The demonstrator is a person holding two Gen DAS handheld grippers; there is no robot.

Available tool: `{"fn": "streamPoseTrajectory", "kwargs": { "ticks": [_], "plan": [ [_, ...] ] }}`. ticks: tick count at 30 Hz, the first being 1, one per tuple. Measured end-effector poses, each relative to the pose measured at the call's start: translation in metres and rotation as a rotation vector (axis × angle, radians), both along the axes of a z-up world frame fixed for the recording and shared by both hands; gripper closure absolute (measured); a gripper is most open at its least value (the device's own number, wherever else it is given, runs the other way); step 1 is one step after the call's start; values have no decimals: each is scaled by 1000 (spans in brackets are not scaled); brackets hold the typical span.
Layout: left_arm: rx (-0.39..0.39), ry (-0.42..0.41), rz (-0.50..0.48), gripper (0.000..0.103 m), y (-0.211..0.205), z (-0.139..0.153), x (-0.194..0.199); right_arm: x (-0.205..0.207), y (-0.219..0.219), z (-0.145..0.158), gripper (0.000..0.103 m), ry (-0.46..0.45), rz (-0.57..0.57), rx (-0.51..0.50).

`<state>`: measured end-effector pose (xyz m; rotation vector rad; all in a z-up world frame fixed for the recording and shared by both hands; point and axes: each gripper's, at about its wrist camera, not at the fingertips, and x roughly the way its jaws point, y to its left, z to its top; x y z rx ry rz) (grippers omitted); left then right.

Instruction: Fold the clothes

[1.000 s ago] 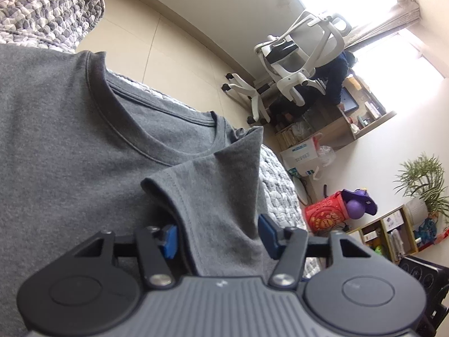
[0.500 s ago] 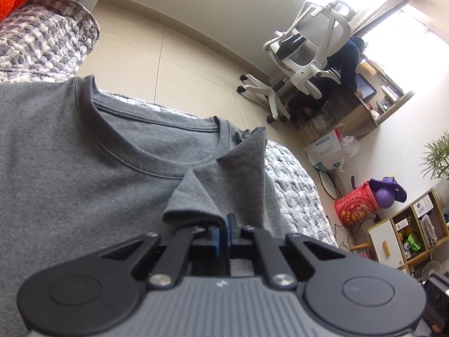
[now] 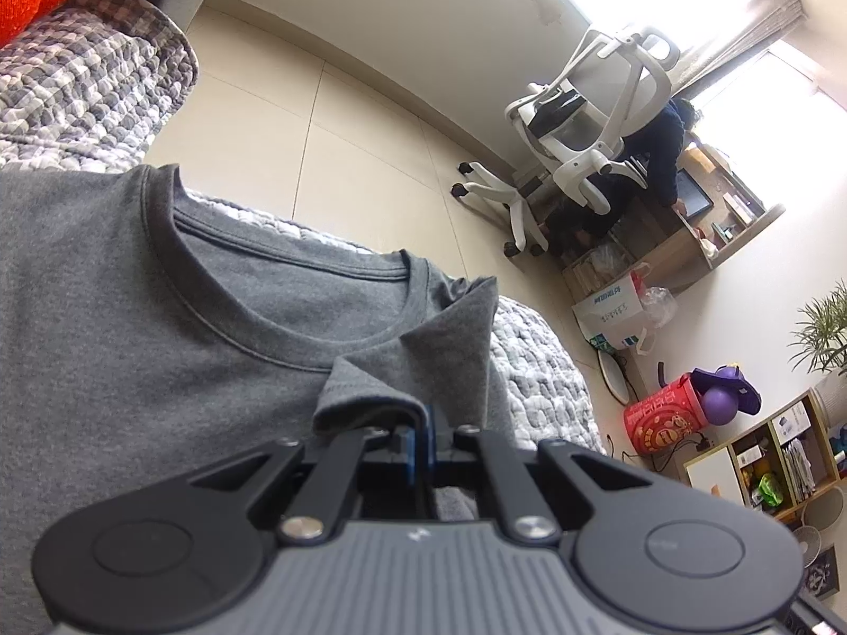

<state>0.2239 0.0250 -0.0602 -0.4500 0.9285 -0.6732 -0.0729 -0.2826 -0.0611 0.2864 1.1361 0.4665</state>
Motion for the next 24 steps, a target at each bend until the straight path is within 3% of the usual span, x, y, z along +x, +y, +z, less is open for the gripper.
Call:
{"fn": "streamPoseTrajectory", "kwargs": {
  "ticks": [8,16,24],
  "plan": [
    [-27,-4,-2,100,-4,6,3,-19,3,6,98,16,-11,-65],
    [-40,-8,-14,100,0,6,7,-19,35,45,97,56,-19,-102],
    [-43,-7,1,100,14,4,15,1,86,59,95,160,51,-46]
  ]
}}
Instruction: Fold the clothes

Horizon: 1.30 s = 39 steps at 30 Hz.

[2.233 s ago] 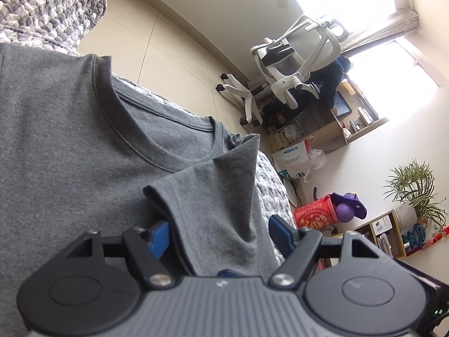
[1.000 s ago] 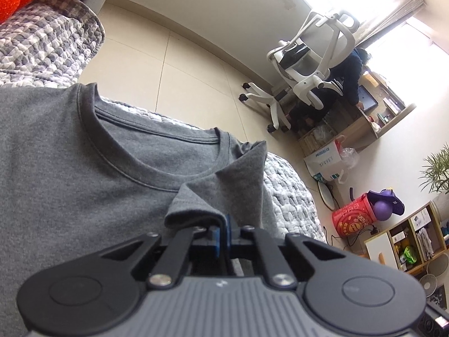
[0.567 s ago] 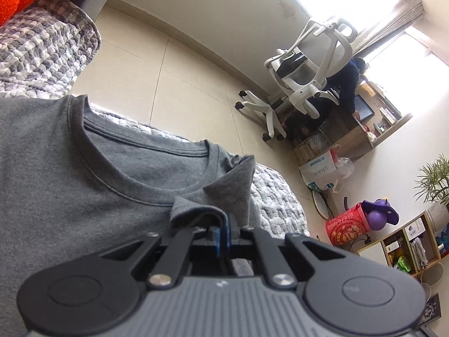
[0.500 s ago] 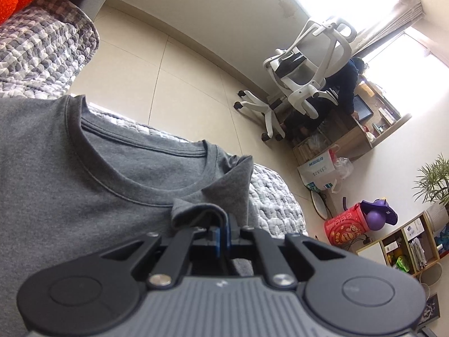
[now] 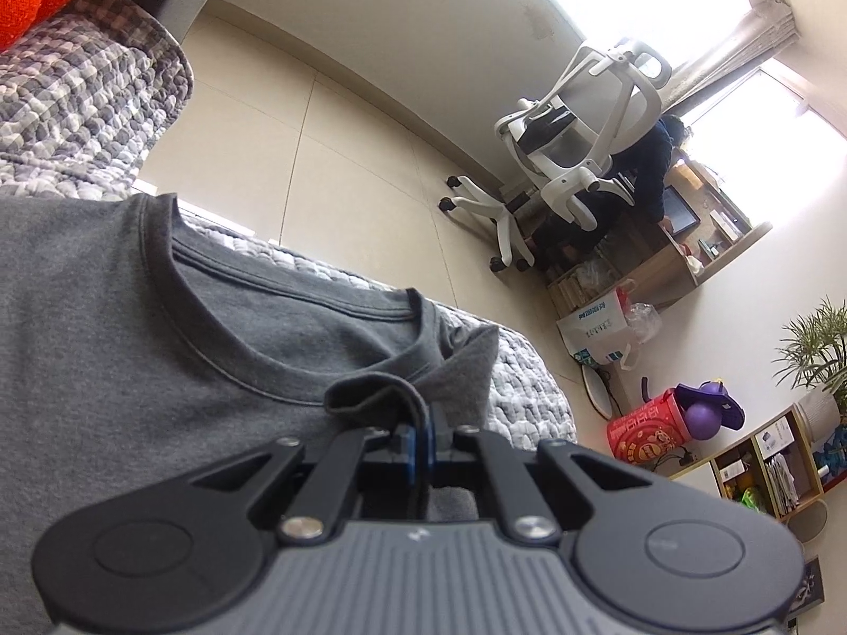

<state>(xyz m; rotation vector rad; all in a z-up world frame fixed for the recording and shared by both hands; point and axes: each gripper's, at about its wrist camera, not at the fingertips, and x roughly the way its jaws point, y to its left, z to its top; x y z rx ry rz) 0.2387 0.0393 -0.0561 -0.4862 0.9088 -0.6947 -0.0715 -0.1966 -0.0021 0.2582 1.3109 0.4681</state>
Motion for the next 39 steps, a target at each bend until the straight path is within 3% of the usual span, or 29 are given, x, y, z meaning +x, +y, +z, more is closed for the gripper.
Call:
{"fn": "streamPoseTrajectory", "kwargs": {
  "ticks": [4,10,12,13,15,24,32,39],
  "plan": [
    [10,3,8,100,4,-3,2,10,30,-3,87,40,78,62],
    [19,11,9,100,8,-8,5,23,43,-2,85,-14,125,32],
    [23,12,10,100,10,-9,6,29,37,-3,82,-34,102,24],
    [24,14,11,100,11,-10,7,33,33,-3,72,-45,88,19],
    [25,17,14,100,13,-12,8,38,25,-3,63,-80,59,14],
    [43,12,8,100,16,-22,10,76,-4,-6,63,-226,-102,-25],
    [47,-16,-4,100,22,-30,9,135,-40,-27,59,-406,-300,-76],
    [43,-44,-1,99,24,-31,10,193,-54,-45,52,-479,-376,-4]
  ]
}}
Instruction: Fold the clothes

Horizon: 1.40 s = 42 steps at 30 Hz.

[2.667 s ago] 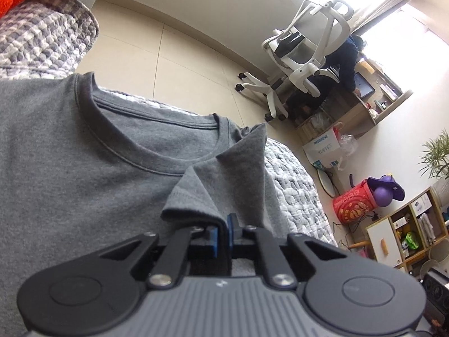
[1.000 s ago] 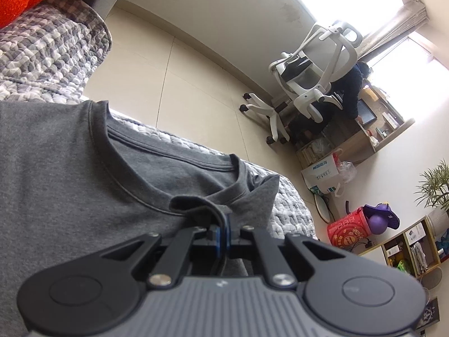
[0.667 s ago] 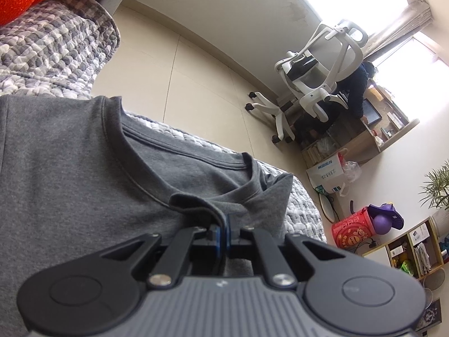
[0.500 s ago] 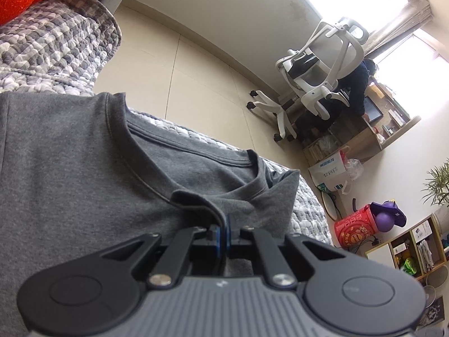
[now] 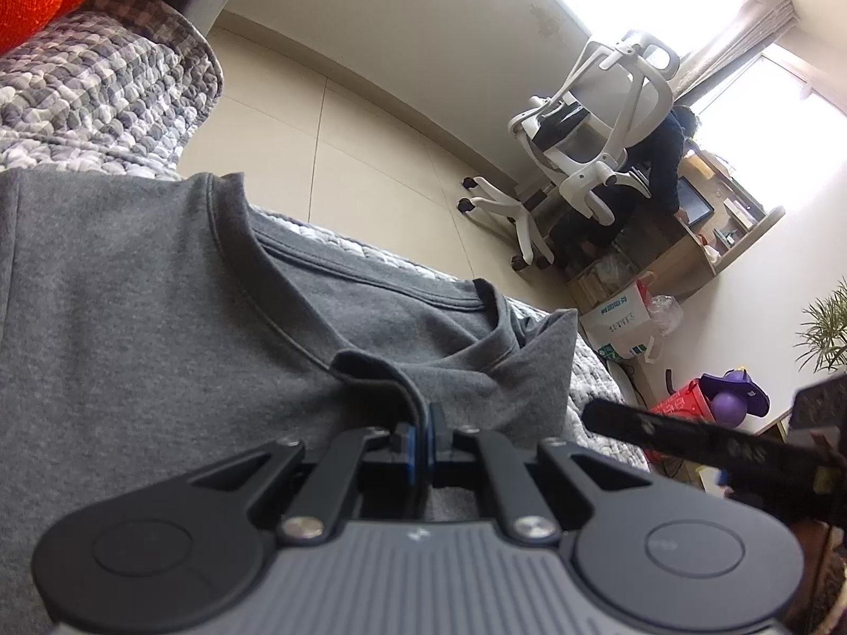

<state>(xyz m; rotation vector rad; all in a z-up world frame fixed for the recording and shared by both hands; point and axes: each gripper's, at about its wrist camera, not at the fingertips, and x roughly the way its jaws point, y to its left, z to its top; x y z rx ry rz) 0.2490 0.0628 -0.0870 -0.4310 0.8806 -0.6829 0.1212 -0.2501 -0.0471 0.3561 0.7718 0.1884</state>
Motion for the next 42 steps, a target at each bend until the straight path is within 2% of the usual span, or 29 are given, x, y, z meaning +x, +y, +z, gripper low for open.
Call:
{"fn": "streamPoseTrajectory", "kwargs": {
  "ticks": [4,6,10,14,21,25,26,27,28,29,30,33,35,38,42],
  "plan": [
    [19,-20,40,99,5,6,-3,22,2,-7,52,-7,-10,10],
    [58,-35,80,100,9,8,-8,30,4,-10,52,-9,-10,-1],
    [101,-76,118,100,22,6,-23,40,12,-10,50,-43,9,-73],
    [66,-51,137,99,36,1,-20,42,7,-9,50,-72,17,-98],
    [59,-54,145,99,35,2,-20,46,-12,-3,50,-71,-30,31],
    [57,-69,156,100,36,6,-22,54,-2,-4,50,-57,-48,-5],
    [59,-77,155,100,35,7,-22,55,1,-6,52,-53,-55,-19],
    [62,-85,155,100,35,8,-23,57,3,-8,60,-52,-68,-40],
    [63,-93,154,100,34,8,-23,57,5,-10,79,-52,-84,-68],
    [60,-97,155,100,35,8,-23,58,6,-12,91,-51,-104,-97],
    [56,-101,156,100,35,8,-24,57,5,-14,99,-53,-124,-114],
    [20,-144,133,100,36,13,-24,47,-5,-11,99,-95,-184,-107],
    [-33,-194,116,100,38,17,-24,39,-11,-5,100,-138,-226,-114],
    [-69,-166,113,99,38,12,-11,41,-16,-2,100,-158,-246,-140],
    [-8,-85,139,99,34,-12,5,56,-15,-13,100,-129,-245,-182]
  ]
}}
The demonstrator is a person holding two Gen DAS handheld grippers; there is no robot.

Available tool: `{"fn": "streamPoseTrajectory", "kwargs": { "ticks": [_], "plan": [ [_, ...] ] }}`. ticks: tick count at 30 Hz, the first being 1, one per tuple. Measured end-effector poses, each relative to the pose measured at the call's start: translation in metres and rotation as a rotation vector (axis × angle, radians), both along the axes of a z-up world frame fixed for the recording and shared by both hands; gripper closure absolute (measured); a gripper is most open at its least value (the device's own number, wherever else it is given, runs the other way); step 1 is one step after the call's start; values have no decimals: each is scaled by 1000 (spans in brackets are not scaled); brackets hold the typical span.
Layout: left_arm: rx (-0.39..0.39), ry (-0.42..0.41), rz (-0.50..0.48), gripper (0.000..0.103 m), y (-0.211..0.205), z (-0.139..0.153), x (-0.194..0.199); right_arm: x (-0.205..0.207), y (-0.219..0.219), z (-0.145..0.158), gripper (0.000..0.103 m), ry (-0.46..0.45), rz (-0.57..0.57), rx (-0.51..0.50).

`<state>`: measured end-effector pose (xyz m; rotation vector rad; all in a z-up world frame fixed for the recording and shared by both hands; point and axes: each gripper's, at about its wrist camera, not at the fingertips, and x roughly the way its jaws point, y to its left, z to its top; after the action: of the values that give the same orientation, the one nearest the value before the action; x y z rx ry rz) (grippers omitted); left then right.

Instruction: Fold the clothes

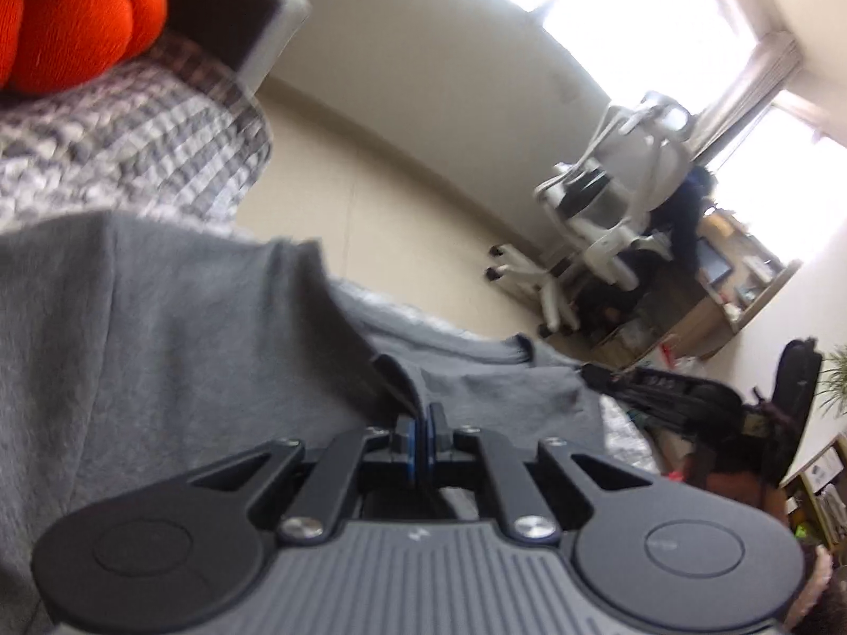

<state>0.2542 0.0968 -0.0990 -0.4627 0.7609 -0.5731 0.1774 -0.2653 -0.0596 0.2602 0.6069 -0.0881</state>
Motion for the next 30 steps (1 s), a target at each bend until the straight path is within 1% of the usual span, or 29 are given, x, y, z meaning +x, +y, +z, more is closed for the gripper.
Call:
{"fn": "streamPoseTrajectory", "kwargs": {
  "ticks": [3,5,7,8,11,12,13,14,15,18,19,20,21,22,23,26,29,30],
  "plan": [
    [-16,1,-4,99,3,-2,0,6,-1,-13,100,36,2,19],
    [-21,1,0,99,3,-1,-1,5,-4,-17,99,34,3,46],
    [-23,3,3,99,4,-1,-1,1,-8,-17,94,19,4,83],
    [-22,3,4,99,3,0,-1,-1,-11,-16,89,12,4,115],
    [-16,1,8,99,2,2,0,-5,-21,-12,87,7,-2,191],
    [-11,0,9,99,1,3,0,-6,-24,-10,81,3,-6,212],
    [-2,-4,8,99,0,4,0,-8,-26,-9,67,-4,-9,226],
    [7,-8,9,99,-1,4,0,-10,-28,-7,61,-14,-10,239],
    [17,-11,9,99,-3,5,0,-12,-29,-6,57,-26,-6,251],
    [30,-15,22,99,-5,6,1,-12,-23,-5,57,-32,29,253],
    [32,-16,27,99,-5,7,1,-11,-19,-7,60,-26,40,233],
    [36,-21,35,100,-5,7,0,-9,-15,-8,67,-18,51,209],
    [34,-36,43,100,-5,10,-2,-8,-11,-9,94,-10,58,178],
    [33,-54,51,100,-5,12,-3,-8,-8,-10,101,-7,56,149],
    [33,-81,53,100,-5,16,-6,-9,-6,-10,101,-17,49,125],
    [62,-99,47,100,-12,20,-2,-19,-13,-7,101,-93,1,108],
    [89,-112,42,100,-19,23,2,-15,-15,-12,101,-66,-1,78],
    [90,-88,48,100,-19,17,6,-13,-14,-15,101,-54,0,68]
  ]
}}
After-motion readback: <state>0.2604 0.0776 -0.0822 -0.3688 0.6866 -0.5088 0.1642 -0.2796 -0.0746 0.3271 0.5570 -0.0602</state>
